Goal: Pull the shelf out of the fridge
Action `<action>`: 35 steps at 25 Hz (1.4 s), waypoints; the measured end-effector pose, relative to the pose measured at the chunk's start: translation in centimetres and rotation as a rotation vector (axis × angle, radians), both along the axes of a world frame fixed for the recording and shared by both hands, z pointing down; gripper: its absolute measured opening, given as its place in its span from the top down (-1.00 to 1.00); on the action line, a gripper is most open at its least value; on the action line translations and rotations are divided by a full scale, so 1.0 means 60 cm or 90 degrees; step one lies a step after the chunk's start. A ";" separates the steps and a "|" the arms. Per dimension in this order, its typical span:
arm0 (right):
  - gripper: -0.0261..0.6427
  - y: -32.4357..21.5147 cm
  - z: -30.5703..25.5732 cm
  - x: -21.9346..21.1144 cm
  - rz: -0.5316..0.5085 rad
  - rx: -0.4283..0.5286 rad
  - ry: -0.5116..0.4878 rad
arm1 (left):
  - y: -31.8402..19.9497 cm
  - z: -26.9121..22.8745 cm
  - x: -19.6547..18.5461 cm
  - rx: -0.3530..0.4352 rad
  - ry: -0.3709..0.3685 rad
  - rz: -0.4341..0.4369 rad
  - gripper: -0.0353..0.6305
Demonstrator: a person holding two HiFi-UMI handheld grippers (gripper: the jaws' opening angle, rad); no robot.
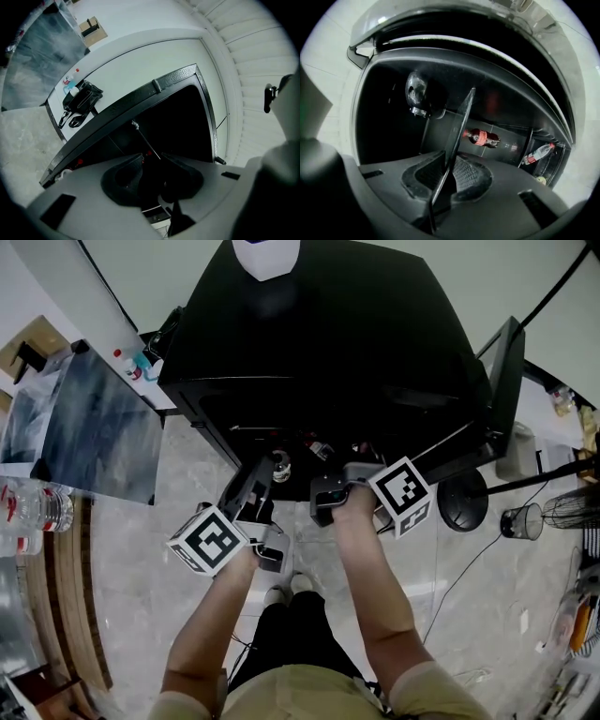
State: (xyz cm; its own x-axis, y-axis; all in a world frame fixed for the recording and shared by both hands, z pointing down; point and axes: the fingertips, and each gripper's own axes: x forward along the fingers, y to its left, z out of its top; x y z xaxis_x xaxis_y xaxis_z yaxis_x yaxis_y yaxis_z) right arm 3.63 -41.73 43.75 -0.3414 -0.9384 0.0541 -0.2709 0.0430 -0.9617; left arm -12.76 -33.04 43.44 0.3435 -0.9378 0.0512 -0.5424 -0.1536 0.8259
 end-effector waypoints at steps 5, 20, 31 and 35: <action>0.75 0.013 0.001 0.003 -0.002 0.000 -0.001 | -0.009 0.000 0.010 0.003 0.045 0.003 0.57; 0.75 0.061 0.001 -0.002 -0.014 -0.005 -0.007 | -0.029 -0.011 0.015 0.005 0.106 -0.009 0.52; 0.75 0.098 0.004 0.009 -0.011 -0.016 -0.002 | -0.035 -0.003 0.008 -0.003 0.139 -0.019 0.52; 0.75 0.113 0.001 0.007 -0.013 -0.011 0.001 | -0.029 0.003 0.010 -0.011 0.122 -0.025 0.52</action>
State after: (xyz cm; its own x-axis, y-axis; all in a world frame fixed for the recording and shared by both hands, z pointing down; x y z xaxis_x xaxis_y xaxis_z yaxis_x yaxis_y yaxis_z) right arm 4.08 -34.97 43.81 -0.3608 -0.9299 0.0715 -0.2720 0.0316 -0.9618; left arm -12.18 -34.78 43.62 0.3113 -0.9503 0.0044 -0.3808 -0.1205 0.9168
